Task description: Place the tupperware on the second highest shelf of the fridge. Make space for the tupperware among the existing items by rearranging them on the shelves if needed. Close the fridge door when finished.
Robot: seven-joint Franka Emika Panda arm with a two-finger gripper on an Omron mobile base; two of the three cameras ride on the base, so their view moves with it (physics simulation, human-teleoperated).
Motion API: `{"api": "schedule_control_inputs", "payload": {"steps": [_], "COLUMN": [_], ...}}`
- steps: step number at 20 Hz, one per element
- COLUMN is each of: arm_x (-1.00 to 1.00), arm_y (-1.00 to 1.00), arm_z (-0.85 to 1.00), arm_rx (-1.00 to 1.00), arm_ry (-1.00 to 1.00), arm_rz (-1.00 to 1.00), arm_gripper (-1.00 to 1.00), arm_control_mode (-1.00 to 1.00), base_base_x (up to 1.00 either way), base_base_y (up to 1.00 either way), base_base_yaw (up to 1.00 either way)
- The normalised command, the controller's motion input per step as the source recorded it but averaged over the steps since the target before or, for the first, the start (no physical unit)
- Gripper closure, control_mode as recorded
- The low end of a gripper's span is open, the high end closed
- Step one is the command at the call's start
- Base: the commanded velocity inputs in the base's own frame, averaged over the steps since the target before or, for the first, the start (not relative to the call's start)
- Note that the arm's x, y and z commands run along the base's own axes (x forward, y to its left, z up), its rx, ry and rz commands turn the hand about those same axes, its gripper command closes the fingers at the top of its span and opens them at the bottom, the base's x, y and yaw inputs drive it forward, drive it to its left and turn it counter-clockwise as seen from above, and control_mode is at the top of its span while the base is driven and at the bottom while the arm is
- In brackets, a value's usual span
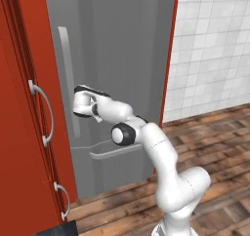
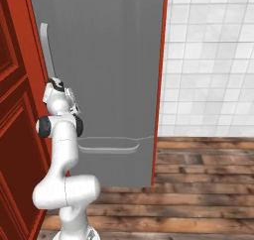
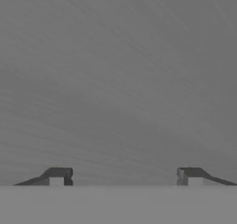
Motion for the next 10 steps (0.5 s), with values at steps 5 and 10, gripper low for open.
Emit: {"api": "schedule_control_inputs", "payload": {"steps": [5,10], "arm_x": [1.00,0.36], "arm_y": [0.13,-0.01], "arm_z": [0.01,-0.26], "arm_rx": [-0.02,-0.10], "arm_ry": [0.38,0.39], "arm_rz": [-0.14,-0.17], "arm_gripper": [-1.00,-1.00], "arm_control_mode": [-1.00,-1.00], "base_base_x": [0.00,0.00], "base_base_y": [0.00,0.00], "base_base_yaw": [0.00,0.00]}}
